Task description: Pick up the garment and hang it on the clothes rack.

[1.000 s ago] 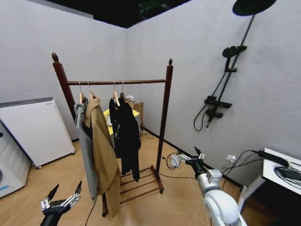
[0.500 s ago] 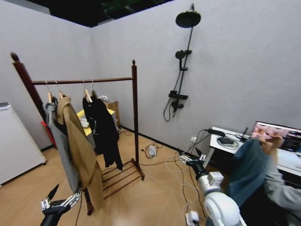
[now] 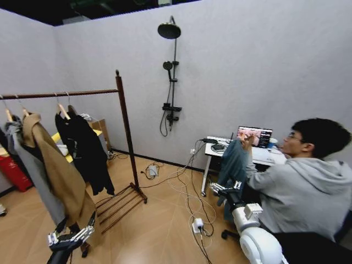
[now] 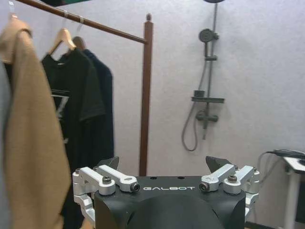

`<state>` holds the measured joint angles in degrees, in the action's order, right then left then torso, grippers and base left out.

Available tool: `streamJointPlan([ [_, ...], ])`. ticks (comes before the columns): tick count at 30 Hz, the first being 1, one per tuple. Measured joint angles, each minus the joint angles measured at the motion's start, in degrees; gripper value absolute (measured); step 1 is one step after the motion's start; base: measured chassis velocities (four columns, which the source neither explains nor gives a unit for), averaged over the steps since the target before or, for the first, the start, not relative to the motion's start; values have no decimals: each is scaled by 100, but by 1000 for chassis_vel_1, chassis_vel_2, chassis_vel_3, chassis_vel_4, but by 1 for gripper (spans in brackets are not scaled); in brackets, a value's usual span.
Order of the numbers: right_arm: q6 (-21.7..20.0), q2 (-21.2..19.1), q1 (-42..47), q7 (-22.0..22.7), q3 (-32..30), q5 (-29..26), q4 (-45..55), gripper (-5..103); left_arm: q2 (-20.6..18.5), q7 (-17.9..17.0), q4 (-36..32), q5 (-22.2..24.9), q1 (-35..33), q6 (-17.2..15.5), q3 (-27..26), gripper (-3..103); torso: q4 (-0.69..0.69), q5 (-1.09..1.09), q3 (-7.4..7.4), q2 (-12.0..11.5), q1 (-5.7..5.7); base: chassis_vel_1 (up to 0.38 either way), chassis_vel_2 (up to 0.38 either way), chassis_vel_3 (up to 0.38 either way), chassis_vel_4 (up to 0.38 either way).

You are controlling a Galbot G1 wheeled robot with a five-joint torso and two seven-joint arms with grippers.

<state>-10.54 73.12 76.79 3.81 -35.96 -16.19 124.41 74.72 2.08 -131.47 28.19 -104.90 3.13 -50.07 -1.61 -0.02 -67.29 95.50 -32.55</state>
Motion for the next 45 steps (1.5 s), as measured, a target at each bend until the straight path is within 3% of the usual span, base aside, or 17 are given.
streamJointPlan([
  [36,330,49,259,-89,-51,29,-156,100,0,0,0,0,0,0,0,100,0,2,-2,-2,-3,-70,-172,-179,-75],
  [39,367,74,280,-91,-16,70,-187,100,0,1,0,0,1,0,1,100,-4,1,-2,-3,-4,-23,-209,-209,-25],
  [45,466,87,318,-95,15,108,-268,100,0,1,0,0,0,0,1,100,2,2,-2,-3,-4,74,-146,-163,77],
])
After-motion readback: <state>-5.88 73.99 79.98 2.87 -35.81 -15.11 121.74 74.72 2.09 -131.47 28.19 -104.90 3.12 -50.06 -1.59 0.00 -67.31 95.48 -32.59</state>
